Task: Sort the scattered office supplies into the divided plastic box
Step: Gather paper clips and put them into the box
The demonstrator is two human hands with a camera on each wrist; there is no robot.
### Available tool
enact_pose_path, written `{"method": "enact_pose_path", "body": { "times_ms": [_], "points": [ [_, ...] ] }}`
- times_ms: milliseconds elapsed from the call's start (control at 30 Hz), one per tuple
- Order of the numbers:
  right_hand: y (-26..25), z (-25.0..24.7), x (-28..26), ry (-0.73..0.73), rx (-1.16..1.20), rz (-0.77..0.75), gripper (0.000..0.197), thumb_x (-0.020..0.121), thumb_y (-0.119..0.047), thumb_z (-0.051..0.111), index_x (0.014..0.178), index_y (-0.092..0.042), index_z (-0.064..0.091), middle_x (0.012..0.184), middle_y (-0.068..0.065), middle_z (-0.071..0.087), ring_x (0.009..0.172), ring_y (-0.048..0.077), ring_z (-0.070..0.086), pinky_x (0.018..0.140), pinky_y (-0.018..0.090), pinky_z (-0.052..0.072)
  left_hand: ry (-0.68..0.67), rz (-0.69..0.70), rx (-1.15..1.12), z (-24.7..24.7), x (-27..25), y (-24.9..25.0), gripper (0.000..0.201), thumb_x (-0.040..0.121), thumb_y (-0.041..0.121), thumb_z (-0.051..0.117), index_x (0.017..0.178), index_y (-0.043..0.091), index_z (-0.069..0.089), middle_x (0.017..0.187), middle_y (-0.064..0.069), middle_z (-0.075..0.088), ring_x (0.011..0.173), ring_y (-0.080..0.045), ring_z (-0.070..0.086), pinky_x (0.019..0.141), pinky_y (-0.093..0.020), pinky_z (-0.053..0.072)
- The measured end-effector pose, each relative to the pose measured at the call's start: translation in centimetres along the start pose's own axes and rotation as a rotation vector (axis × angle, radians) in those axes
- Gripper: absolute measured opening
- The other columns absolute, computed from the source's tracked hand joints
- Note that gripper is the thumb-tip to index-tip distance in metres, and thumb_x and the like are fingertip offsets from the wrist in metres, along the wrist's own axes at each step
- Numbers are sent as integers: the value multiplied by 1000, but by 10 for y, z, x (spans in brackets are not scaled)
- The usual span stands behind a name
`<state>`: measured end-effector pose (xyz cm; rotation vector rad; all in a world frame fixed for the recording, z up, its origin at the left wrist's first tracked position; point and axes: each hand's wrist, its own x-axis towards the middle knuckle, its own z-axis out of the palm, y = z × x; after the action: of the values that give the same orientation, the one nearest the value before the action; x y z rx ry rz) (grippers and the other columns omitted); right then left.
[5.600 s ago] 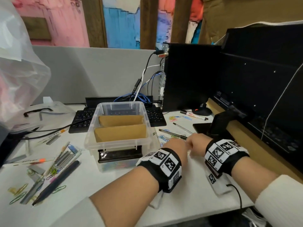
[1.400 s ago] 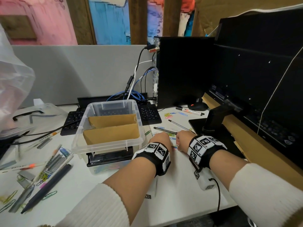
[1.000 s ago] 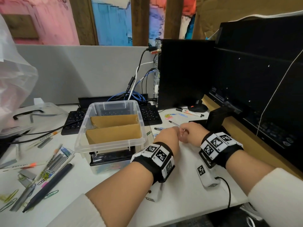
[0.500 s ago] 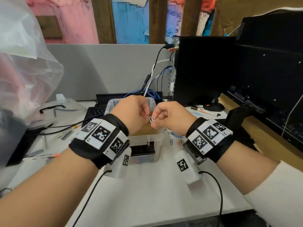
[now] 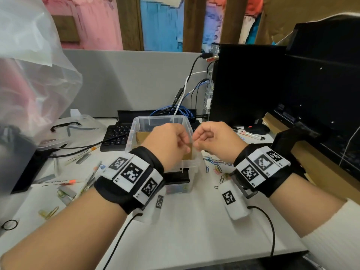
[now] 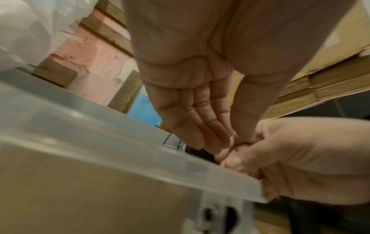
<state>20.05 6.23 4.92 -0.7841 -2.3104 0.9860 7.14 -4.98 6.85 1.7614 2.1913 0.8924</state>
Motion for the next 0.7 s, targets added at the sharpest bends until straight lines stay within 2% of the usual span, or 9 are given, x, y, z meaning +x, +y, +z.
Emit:
{"method": "enact_pose_path", "body": {
  "times_ms": [100, 200, 233, 300, 367, 433, 500, 600, 700],
  "points": [
    [19, -17, -7, -14, -111, 124, 16, 79, -2, 69, 79, -17, 64, 72, 4, 68, 57, 7, 61, 50, 17, 42, 4, 133, 18, 12, -8, 23, 8, 84, 12, 65, 87, 19, 64, 81, 4, 66, 76, -12, 60, 71, -20, 48],
    [41, -28, -19, -187, -355, 304, 19, 79, -4, 66, 70, -20, 62, 70, -2, 65, 56, 6, 58, 46, 16, 41, -17, 184, -6, 33, -11, 39, 12, 86, 10, 61, 87, 22, 64, 87, 5, 65, 75, -9, 57, 62, -14, 43],
    [48, -28, -22, -246, -455, 350, 21, 79, -6, 65, 66, -22, 60, 67, -5, 63, 55, 5, 57, 47, 16, 41, -53, 186, -7, 42, -11, 43, 12, 86, 10, 60, 88, 21, 64, 89, 5, 65, 77, -10, 57, 64, -16, 44],
    [64, -26, -28, -297, -621, 404, 27, 79, -11, 66, 59, -25, 55, 65, -10, 58, 60, 5, 55, 55, 18, 44, -165, 164, 39, 66, -8, 49, 11, 86, 10, 59, 94, 17, 63, 96, -1, 66, 86, -17, 60, 76, -23, 49],
    [79, -24, -28, -288, -689, 423, 29, 77, -13, 69, 58, -26, 52, 68, -12, 55, 73, 10, 57, 67, 22, 47, -272, 109, 128, 91, 0, 49, 17, 88, 9, 56, 104, 13, 64, 104, -6, 66, 98, -23, 61, 84, -30, 50],
    [90, -24, -26, -289, -709, 439, 27, 75, -14, 71, 62, -27, 52, 77, -10, 57, 85, 15, 59, 76, 25, 49, -344, 34, 217, 113, 12, 47, 22, 91, 11, 55, 112, 11, 62, 113, -7, 64, 107, -25, 59, 84, -30, 48],
    [95, -25, -22, -305, -741, 460, 18, 76, -16, 72, 76, -26, 58, 91, -6, 61, 94, 18, 60, 83, 27, 51, -416, -21, 298, 130, 24, 44, 25, 93, 12, 53, 117, 9, 58, 121, -9, 60, 113, -25, 56, 85, -30, 46],
    [101, -23, -19, -316, -776, 455, 22, 78, -19, 72, 97, -21, 63, 100, -3, 59, 97, 19, 59, 83, 26, 50, -495, -48, 418, 147, 41, 41, 28, 94, 11, 51, 120, 3, 54, 125, -13, 57, 116, -28, 54, 89, -32, 45],
    [105, -21, -16, -344, -787, 442, 24, 81, -21, 71, 102, -19, 62, 107, -1, 61, 100, 20, 59, 83, 26, 48, -512, -86, 460, 158, 49, 38, 32, 94, 11, 46, 125, 3, 51, 129, -15, 54, 120, -30, 51, 95, -35, 44]
  ]
}}
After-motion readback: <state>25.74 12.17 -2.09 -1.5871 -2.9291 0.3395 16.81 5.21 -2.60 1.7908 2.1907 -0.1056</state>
